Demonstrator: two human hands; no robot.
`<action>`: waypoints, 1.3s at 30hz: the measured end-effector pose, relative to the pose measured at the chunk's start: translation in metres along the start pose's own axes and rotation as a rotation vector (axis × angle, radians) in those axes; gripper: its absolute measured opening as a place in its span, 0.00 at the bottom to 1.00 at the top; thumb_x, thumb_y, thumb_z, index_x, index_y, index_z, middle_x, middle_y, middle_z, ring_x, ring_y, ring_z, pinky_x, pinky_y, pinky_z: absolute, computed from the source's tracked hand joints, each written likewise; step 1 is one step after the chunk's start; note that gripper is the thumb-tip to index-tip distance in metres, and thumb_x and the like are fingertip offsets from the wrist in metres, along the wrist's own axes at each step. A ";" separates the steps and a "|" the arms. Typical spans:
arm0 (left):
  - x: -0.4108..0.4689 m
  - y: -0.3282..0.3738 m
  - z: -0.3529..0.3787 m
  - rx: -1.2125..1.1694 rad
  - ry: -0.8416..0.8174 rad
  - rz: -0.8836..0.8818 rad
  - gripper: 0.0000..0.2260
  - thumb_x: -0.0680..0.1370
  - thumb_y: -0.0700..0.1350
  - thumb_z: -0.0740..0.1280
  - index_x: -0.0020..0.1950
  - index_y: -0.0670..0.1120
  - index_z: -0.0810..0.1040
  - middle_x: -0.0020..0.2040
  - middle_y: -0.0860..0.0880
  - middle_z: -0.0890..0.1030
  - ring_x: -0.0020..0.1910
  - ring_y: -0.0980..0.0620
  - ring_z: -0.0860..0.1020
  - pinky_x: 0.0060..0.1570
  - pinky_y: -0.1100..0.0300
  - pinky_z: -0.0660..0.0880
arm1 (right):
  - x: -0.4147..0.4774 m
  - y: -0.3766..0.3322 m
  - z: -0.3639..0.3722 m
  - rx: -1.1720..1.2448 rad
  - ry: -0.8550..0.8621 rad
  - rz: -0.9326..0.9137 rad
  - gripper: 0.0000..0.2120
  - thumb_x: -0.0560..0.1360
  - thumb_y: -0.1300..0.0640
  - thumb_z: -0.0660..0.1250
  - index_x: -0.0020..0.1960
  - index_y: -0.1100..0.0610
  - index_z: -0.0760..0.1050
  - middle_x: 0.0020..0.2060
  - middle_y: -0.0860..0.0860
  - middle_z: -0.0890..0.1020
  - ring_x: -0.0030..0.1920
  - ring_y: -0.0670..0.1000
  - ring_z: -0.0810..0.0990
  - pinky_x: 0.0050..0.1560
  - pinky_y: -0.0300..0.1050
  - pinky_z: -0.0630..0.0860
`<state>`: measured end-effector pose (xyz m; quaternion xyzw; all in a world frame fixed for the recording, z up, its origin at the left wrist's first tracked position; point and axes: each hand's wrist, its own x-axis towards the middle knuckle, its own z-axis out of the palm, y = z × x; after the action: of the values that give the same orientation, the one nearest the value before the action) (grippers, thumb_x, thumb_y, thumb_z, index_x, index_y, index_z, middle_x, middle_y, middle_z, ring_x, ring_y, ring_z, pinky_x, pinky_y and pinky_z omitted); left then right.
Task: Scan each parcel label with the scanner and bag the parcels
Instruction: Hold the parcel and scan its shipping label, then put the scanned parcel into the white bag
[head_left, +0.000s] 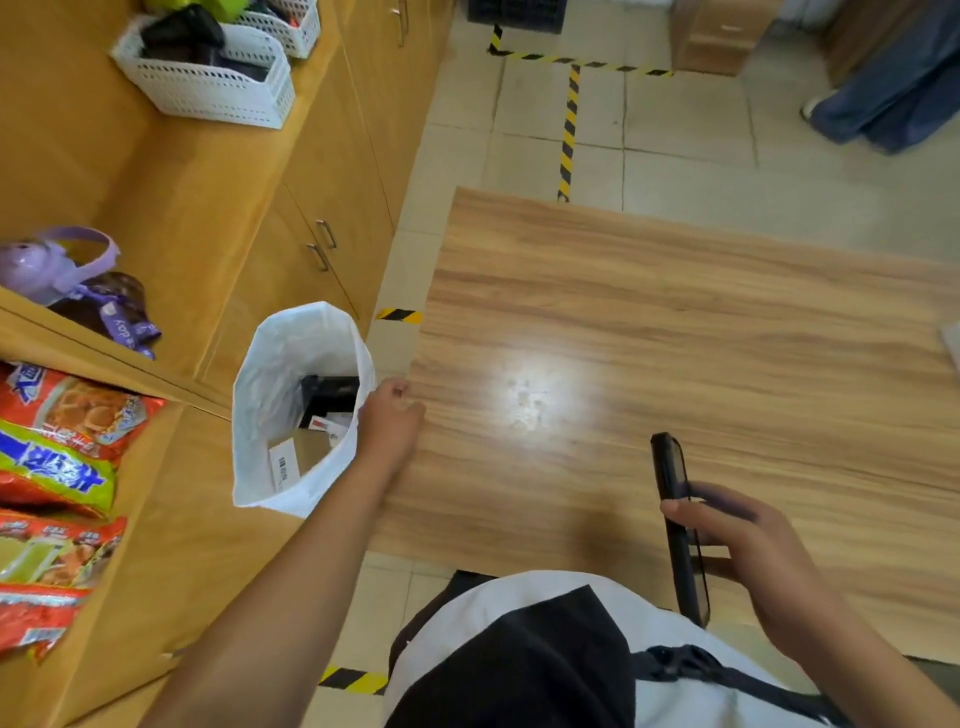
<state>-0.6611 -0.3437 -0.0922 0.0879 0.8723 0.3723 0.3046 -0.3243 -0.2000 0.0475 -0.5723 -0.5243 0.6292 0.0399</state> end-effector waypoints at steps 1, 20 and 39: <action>-0.008 0.008 0.015 0.043 0.000 0.036 0.17 0.75 0.43 0.67 0.64 0.51 0.77 0.69 0.48 0.72 0.67 0.45 0.71 0.64 0.53 0.69 | -0.002 0.003 -0.005 0.013 0.017 -0.001 0.27 0.56 0.44 0.79 0.54 0.49 0.85 0.42 0.47 0.88 0.39 0.45 0.86 0.32 0.40 0.81; -0.167 0.180 0.327 0.450 -0.852 0.505 0.09 0.77 0.45 0.69 0.52 0.59 0.78 0.55 0.55 0.79 0.51 0.58 0.77 0.44 0.67 0.71 | -0.017 0.087 -0.228 0.511 0.348 0.033 0.21 0.60 0.45 0.78 0.51 0.50 0.87 0.46 0.54 0.88 0.46 0.52 0.85 0.46 0.51 0.81; -0.212 0.414 0.657 1.412 -0.415 1.310 0.39 0.76 0.44 0.69 0.80 0.58 0.50 0.78 0.42 0.53 0.74 0.39 0.60 0.62 0.46 0.68 | -0.031 0.181 -0.415 0.752 0.620 0.094 0.24 0.60 0.49 0.78 0.54 0.56 0.85 0.35 0.47 0.85 0.35 0.42 0.83 0.43 0.51 0.77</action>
<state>-0.1296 0.2600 -0.0556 0.7791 0.6024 -0.1616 0.0626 0.1018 -0.0464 0.0258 -0.7015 -0.1978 0.5763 0.3697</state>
